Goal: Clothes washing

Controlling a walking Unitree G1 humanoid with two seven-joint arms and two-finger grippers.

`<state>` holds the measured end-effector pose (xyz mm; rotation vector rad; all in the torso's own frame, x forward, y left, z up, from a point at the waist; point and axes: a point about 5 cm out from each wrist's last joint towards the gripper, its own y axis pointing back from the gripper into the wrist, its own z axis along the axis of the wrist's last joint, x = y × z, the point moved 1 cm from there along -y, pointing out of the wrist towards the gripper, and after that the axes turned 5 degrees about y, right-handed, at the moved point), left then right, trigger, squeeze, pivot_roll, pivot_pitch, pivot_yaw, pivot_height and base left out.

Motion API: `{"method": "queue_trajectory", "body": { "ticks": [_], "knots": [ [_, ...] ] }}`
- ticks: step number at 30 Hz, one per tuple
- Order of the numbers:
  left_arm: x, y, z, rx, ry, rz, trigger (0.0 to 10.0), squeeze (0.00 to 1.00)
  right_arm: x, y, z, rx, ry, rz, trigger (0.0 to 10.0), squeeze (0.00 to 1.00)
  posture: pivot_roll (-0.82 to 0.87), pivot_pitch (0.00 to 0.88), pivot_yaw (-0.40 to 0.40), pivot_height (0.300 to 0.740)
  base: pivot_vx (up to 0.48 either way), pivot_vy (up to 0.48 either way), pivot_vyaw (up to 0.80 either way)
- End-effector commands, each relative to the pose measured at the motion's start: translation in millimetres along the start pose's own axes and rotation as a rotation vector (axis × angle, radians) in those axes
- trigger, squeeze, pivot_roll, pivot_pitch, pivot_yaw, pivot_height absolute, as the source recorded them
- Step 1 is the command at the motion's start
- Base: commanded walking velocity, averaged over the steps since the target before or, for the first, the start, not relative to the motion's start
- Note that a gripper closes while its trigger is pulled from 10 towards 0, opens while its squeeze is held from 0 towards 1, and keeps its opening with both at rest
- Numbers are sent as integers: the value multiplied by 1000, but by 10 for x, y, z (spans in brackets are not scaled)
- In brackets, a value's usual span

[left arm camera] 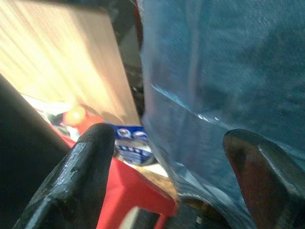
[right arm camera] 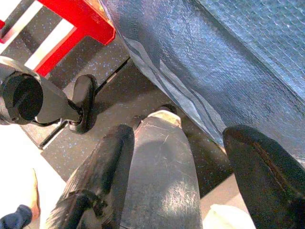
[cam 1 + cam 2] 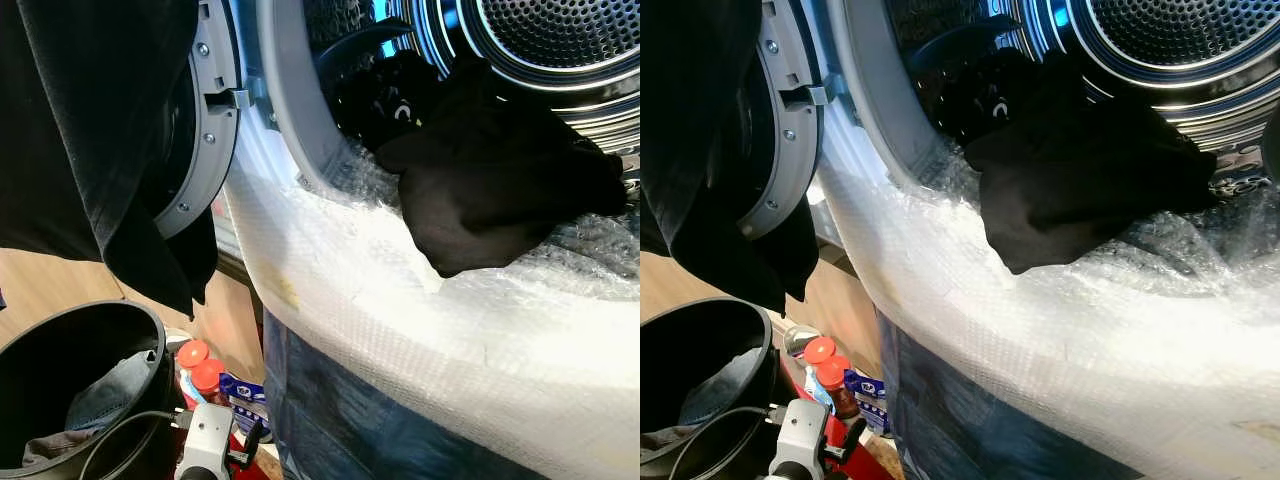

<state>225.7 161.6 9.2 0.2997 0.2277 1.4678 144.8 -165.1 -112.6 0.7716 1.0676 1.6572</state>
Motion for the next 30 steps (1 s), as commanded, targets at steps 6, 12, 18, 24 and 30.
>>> {"method": "queue_trajectory", "body": {
  "ticks": [6,12,18,24,30],
  "knots": [
    [238,35,293,-152,-49,160,10000,0,59,-6,-40,15,-2,10,10000,0,13,0,47,740,0,0,0],
    [256,76,493,-243,-121,168,10000,0,71,-8,-42,16,3,11,10000,0,15,0,54,740,0,0,0],
    [518,135,597,-258,-9,317,10000,0,75,-9,-38,15,4,13,10000,0,26,0,49,740,0,0,0],
    [604,110,675,-291,21,320,10000,0,88,-13,-22,11,5,15,10000,0,33,0,44,740,0,0,0],
    [515,87,697,-286,26,285,10000,0,64,-14,4,2,-17,-4,10000,0,33,0,44,740,0,451,0]
  ]
}}
